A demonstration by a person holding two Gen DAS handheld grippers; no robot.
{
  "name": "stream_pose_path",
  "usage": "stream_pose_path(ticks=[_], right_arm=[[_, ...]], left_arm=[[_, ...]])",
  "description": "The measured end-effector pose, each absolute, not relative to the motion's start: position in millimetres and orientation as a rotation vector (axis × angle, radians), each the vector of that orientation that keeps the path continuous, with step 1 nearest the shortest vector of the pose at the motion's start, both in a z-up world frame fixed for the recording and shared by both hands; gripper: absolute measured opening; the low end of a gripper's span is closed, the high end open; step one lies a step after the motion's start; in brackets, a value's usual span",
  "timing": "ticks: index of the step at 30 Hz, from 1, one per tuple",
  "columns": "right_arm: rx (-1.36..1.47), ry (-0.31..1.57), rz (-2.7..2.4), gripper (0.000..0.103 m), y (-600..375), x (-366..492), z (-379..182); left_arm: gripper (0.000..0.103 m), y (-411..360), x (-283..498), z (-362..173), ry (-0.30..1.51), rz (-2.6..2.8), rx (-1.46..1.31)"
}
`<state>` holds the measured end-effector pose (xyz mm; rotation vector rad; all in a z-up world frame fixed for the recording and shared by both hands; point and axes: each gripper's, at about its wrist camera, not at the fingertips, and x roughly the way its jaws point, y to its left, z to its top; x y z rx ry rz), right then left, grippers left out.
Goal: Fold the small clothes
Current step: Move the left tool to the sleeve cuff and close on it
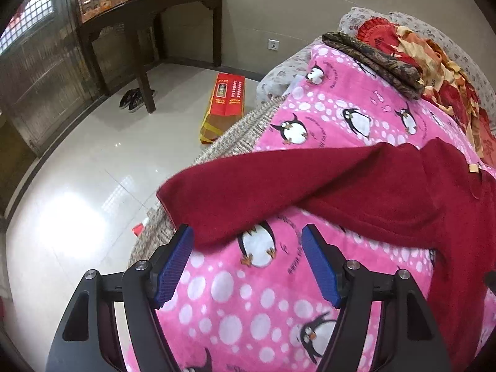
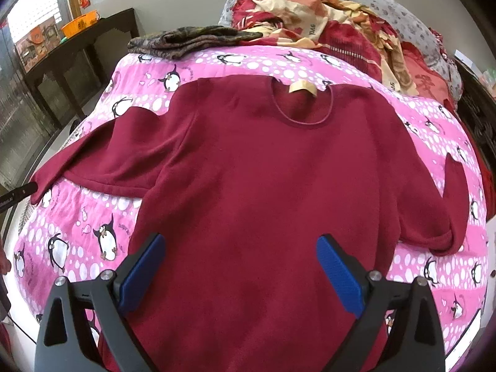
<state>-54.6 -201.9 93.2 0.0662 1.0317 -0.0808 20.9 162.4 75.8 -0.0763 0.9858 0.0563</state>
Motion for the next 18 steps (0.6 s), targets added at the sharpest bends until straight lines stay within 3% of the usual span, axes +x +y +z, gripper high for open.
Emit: stream_pose_path(ticks=[18], right_arm=[[0.103, 1.054, -0.045, 0.100, -196, -40, 84]], left_arm=[[0.053, 166, 41, 47, 1.048, 0.061, 0.003]])
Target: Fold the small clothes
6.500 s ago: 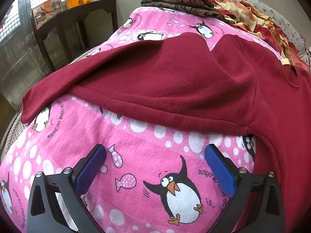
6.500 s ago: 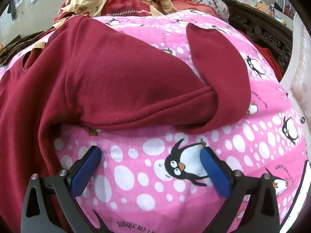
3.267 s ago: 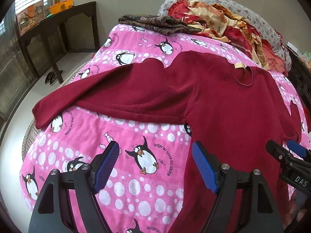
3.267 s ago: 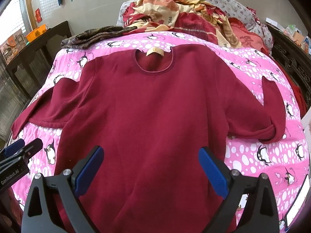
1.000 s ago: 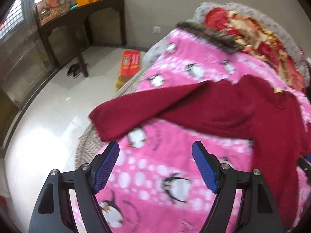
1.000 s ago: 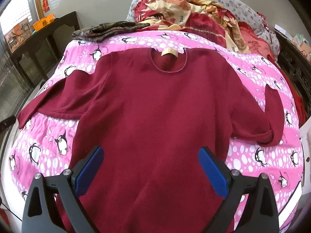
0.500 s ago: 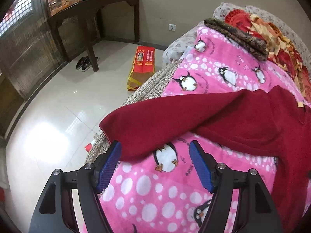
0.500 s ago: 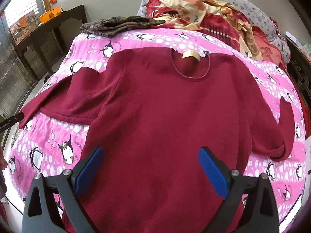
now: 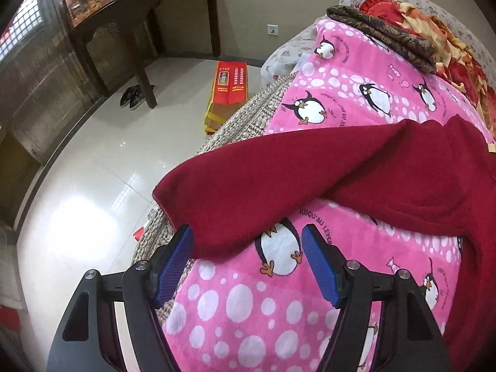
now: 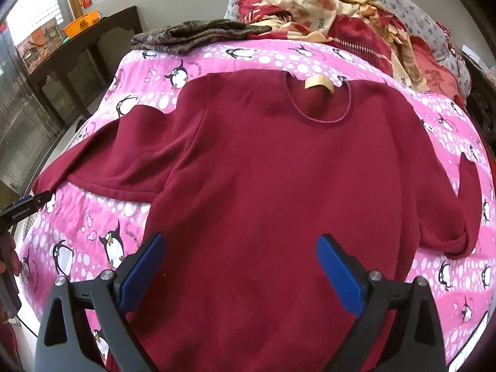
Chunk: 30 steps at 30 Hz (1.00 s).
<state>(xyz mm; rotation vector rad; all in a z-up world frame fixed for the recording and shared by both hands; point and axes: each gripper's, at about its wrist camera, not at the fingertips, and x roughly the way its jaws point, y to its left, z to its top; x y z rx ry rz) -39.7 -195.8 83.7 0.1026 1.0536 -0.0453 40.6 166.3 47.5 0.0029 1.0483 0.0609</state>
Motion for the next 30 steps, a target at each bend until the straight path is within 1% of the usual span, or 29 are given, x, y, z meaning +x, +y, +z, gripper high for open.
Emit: stream_pose_path(ticks=[3, 4, 5, 6, 9, 10, 11, 15, 21, 23, 26, 28, 30], right_arm=[[0.113, 1.059, -0.046, 0.100, -199, -40, 82], [0.114, 1.059, -0.049, 0.100, -200, -40, 82], [0.117, 1.059, -0.052, 0.100, -201, -40, 82], [0.123, 1.057, -0.055, 0.100, -203, -41, 82], [0.143, 1.049, -0.055, 0.100, -208, -42, 82], [0.150, 1.047, -0.051, 0.100, -209, -42, 82], [0.158, 1.043, -0.046, 0.100, -210, -43, 83], [0.164, 1.015, -0.027, 0.100, -212, -46, 88], [0.202, 0.980, -0.044, 0.100, -232, -50, 96], [0.233, 0.971, -0.063, 0.100, -246, -53, 96], [0.280, 0.961, -0.096, 0.100, -268, -58, 96], [0.312, 0.952, -0.113, 0.100, -283, -63, 96], [0.332, 0.942, -0.130, 0.100, -295, -68, 96]], left_arm=[[0.053, 166, 47, 43, 1.051, 0.069, 0.022], [0.050, 166, 49, 41, 1.053, 0.069, 0.026], [0.042, 165, 53, 38, 1.059, 0.064, 0.028], [0.038, 165, 56, 35, 1.070, 0.055, 0.027], [0.021, 166, 63, 30, 1.084, 0.030, 0.010], [0.008, 166, 64, 31, 1.082, 0.016, 0.001], [0.000, 164, 65, 33, 1.092, -0.008, -0.010], [0.000, 157, 67, 50, 1.138, -0.041, -0.020], [0.000, 118, 57, 114, 1.188, -0.275, -0.131], [0.000, 91, 53, 140, 1.196, -0.420, -0.188], [0.000, 41, 50, 175, 1.177, -0.577, -0.196], [0.000, 16, 51, 187, 1.181, -0.651, -0.219], [0.000, -24, 52, 193, 1.172, -0.705, -0.199]])
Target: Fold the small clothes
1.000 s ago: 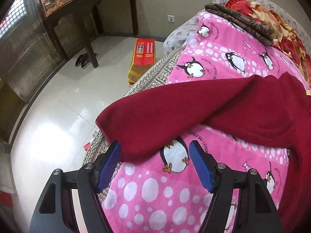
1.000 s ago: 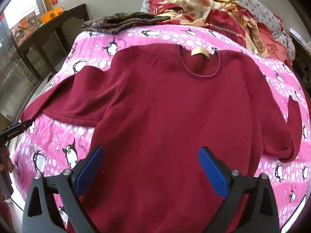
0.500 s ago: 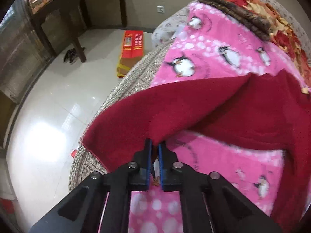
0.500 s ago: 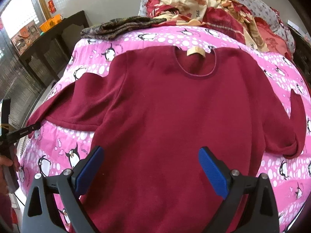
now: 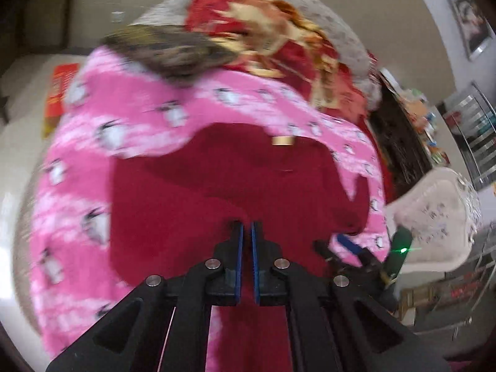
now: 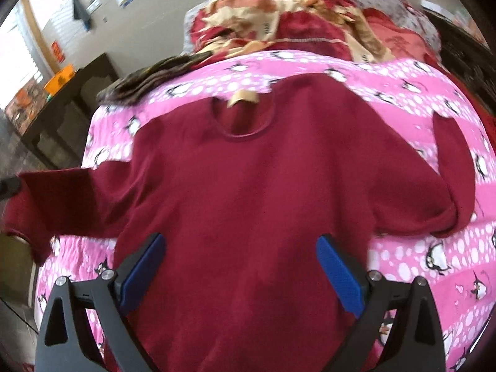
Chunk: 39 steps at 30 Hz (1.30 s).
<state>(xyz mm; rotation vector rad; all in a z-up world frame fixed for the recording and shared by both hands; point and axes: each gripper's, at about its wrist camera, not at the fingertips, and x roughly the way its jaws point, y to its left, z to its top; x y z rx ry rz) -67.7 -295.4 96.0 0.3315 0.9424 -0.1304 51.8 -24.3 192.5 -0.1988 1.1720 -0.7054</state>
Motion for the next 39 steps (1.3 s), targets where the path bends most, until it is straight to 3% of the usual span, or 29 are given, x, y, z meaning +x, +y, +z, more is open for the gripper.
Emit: stream_pose_path(ticks=[8, 12, 15, 20, 24, 26, 27, 28, 30, 33, 39], right_arm=[[0.384, 0.942, -0.192, 0.100, -344, -82, 88], [0.405, 0.943, -0.153, 0.100, -354, -80, 83], [0.367, 0.936, -0.102, 0.100, -352, -73, 83], [0.248, 0.908, 0.001, 0.100, -333, -47, 85], [0.207, 0.919, 0.062, 0.099, -314, -17, 79], [0.169, 0.921, 0.081, 0.088, -305, -1, 73], [0.143, 0.937, 0.075, 0.071, -300, 9, 66], [0.128, 0.964, 0.072, 0.048, -298, 21, 57], [0.149, 1.015, 0.070, 0.016, -299, 36, 39], [0.206, 1.030, 0.068, 0.007, -304, 39, 36], [0.195, 0.850, 0.061, 0.007, -331, 5, 112]], left_arm=[[0.000, -143, 67, 125, 1.256, -0.777, -0.178], [0.000, -160, 73, 82, 1.323, -0.737, -0.162], [0.000, -144, 73, 79, 1.349, -0.736, -0.205], [0.001, -86, 52, 119, 1.161, -0.652, -0.137], [0.005, -37, 41, 116, 1.128, -0.525, -0.103], [0.005, -16, 36, 103, 1.132, -0.440, -0.054], [0.005, -9, 35, 97, 1.141, -0.411, -0.040], [0.005, 1, 34, 85, 1.164, -0.367, -0.038], [0.005, 16, 32, 70, 1.192, -0.321, -0.057], [0.005, 28, 27, 50, 1.225, -0.292, -0.079], [0.005, 25, 20, 34, 1.245, -0.312, -0.078]])
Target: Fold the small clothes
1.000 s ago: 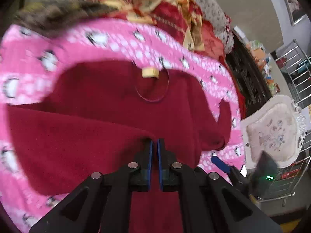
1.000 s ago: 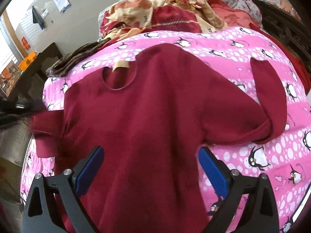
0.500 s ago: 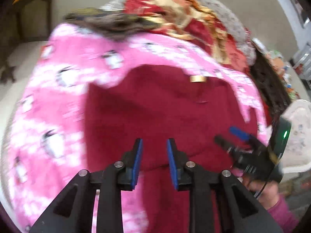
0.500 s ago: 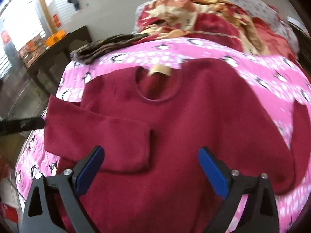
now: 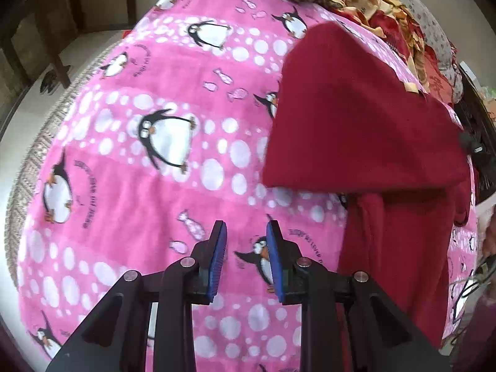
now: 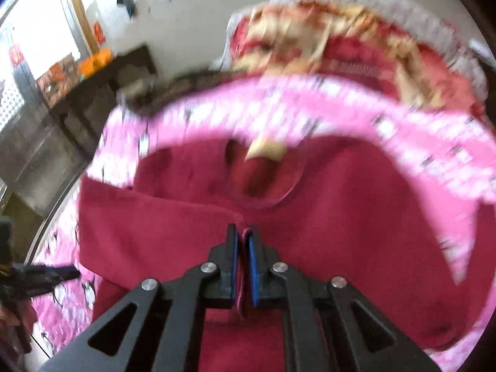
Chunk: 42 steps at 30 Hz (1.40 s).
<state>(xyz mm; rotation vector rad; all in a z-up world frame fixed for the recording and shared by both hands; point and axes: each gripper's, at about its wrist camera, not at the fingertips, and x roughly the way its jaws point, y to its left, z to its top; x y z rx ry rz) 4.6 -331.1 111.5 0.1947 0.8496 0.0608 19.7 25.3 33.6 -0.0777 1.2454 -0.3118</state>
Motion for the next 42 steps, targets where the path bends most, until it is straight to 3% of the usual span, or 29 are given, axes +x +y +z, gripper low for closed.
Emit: stream_pose_path(ticks=[4, 9, 11, 13, 15, 22, 27, 28, 29, 30, 31, 37, 42], right_arm=[[0.164, 0.798, -0.110, 0.007, -378, -11, 140], [0.109, 0.949, -0.292, 0.010, -423, 8, 104], [0.117, 1.007, -0.273, 0.022, -420, 15, 95], [0.141, 0.972, -0.221, 0.057, -406, 18, 103], [0.145, 0.888, -0.133, 0.069, -379, 24, 119], [0.023, 0.908, 0.375, 0.069, -229, 98, 130], [-0.249, 1.029, 0.479, 0.069, -139, 144, 86], [-0.280, 1.056, 0.478, 0.064, -132, 148, 74], [-0.311, 1.102, 0.483, 0.053, -125, 156, 58], [-0.311, 1.126, 0.494, 0.012, -123, 157, 52], [-0.283, 1.157, 0.507, 0.009, -124, 160, 47], [0.001, 0.960, 0.579, 0.008, -152, 163, 97], [0.026, 1.011, 0.535, 0.014, -139, 181, 57]], left_arm=[[0.005, 13, 19, 31, 1.243, -0.338, -0.088], [0.005, -1, 23, 38, 1.230, -0.381, -0.119], [0.005, -6, 22, 45, 1.207, -0.412, -0.134], [0.005, -13, 22, 50, 1.192, -0.452, -0.147], [0.005, -22, 23, 52, 1.186, -0.486, -0.149], [0.005, -60, 26, 35, 1.202, -0.509, -0.172], [0.005, -49, 31, 11, 1.237, -0.445, -0.269], [0.005, -47, 32, 11, 1.236, -0.451, -0.289], [0.005, -47, 33, 11, 1.237, -0.456, -0.290], [0.006, -47, 33, 11, 1.236, -0.458, -0.286], [0.005, -47, 34, 13, 1.235, -0.462, -0.280], [0.006, -35, 45, 20, 1.191, -0.418, -0.253], [0.006, -26, 49, 23, 1.204, -0.370, -0.260]])
